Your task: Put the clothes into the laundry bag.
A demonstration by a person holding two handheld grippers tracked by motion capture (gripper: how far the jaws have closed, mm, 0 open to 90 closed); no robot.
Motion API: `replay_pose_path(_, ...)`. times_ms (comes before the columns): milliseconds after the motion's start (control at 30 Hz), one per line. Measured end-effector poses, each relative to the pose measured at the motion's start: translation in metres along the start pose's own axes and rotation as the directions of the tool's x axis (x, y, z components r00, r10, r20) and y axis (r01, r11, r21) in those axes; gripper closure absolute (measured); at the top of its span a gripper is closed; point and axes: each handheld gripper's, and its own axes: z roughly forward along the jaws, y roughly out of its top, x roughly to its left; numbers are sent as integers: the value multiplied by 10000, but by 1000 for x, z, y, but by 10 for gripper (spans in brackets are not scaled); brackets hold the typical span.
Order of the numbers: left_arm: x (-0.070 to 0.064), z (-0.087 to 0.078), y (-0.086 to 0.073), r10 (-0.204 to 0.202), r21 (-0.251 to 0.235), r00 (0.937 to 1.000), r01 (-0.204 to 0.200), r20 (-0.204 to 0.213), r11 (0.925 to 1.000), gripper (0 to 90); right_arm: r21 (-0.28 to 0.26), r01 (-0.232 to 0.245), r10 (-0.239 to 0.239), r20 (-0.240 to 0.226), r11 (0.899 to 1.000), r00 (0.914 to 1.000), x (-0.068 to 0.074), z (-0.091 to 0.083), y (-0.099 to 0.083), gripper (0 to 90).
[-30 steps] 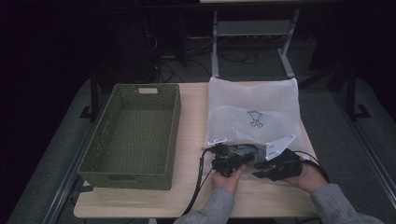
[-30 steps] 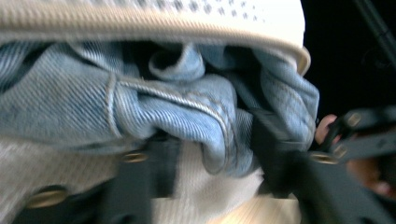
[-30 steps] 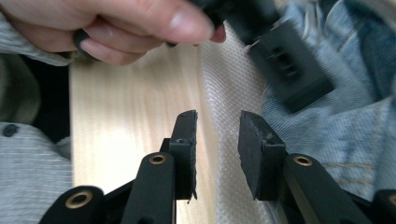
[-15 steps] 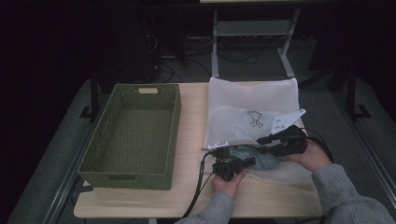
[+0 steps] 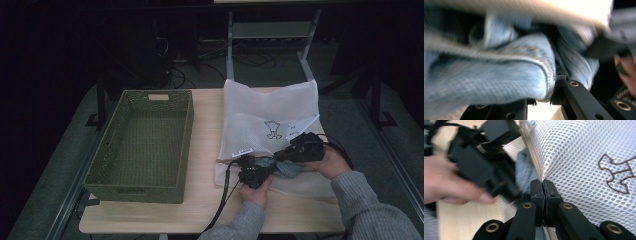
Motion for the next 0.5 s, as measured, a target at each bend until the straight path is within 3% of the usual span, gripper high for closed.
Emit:
replay_pose_path(67,1,-2,6,-266,-505,9996,269,79,9984,794,-344,41,-48,-194,9994,9998,4,-8,0,878)
replay_pose_path(100,1,-1,7,-215,-507,9998,217,53,9985,791,-518,72,-84,-212,9986,9997,5,-11,0,877)
replay_pose_path(167,2,1,3,-54,-191,10000,52,-78,9998,772,-361,31,-35,-107,9993,9999,5,-12,-1,876)
replay_pose_path(267,5,0,-4,-45,171,9999,47,-102,9998,652,-176,-92,91,-81,9998,9999,1,-9,-2,876)
replay_pose_path(300,9,-6,-10,117,418,9999,-114,-53,9991,652,-142,-181,179,-101,9997,9998,0,-7,-3,875)
replay_pose_path(333,9,-10,-12,237,563,9997,-235,-28,9981,529,-159,-263,261,-89,9995,9996,-3,-4,-2,871)
replay_pose_path(367,8,-13,-13,413,660,9991,-415,51,9970,480,-119,-249,248,-80,9996,9997,-2,-2,-2,870)
replay_pose_path(500,4,-20,-13,643,876,9973,-672,353,9939,358,158,-254,255,-60,9996,9997,-2,3,0,853)
